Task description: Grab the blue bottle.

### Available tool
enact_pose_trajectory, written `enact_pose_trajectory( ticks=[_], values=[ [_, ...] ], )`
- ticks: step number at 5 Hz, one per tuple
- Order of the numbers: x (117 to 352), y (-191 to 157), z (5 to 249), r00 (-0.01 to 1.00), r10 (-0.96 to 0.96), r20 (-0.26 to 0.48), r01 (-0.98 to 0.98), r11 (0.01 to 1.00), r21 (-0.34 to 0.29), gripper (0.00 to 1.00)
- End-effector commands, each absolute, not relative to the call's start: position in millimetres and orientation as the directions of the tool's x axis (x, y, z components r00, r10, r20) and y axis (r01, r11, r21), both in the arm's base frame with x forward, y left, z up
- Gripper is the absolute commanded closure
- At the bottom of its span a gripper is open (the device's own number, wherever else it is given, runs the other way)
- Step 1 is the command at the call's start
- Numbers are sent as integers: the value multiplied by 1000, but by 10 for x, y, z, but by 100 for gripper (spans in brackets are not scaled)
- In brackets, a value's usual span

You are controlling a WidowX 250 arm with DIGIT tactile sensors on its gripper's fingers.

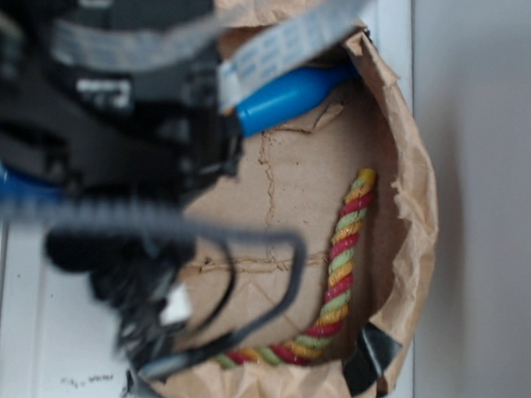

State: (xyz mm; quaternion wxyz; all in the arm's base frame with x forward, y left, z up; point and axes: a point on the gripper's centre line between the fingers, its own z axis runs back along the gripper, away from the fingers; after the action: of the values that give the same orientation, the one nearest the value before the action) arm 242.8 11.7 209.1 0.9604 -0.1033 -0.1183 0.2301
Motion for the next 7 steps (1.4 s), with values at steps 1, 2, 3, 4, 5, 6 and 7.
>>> enact_pose_trajectory(
  ticks=[1, 2, 3, 4, 5, 6, 7],
  values=[
    [2841, 478, 1856, 709, 690, 146, -641, 717, -275, 0],
    [2841, 478, 1856, 709, 690, 146, -641, 717, -275, 0],
    [2841, 478, 1856, 709, 690, 146, -641, 717, -275, 0],
    [2841, 478, 1856, 709, 690, 146, -641, 717, -275, 0],
    [2934, 452, 1611, 671, 714, 200, -669, 700, -250, 0],
    [2997, 491, 1426, 665, 710, 234, -678, 704, -210, 0],
    [2920, 552, 1360, 675, 692, 255, -666, 721, -193, 0]
  ],
)
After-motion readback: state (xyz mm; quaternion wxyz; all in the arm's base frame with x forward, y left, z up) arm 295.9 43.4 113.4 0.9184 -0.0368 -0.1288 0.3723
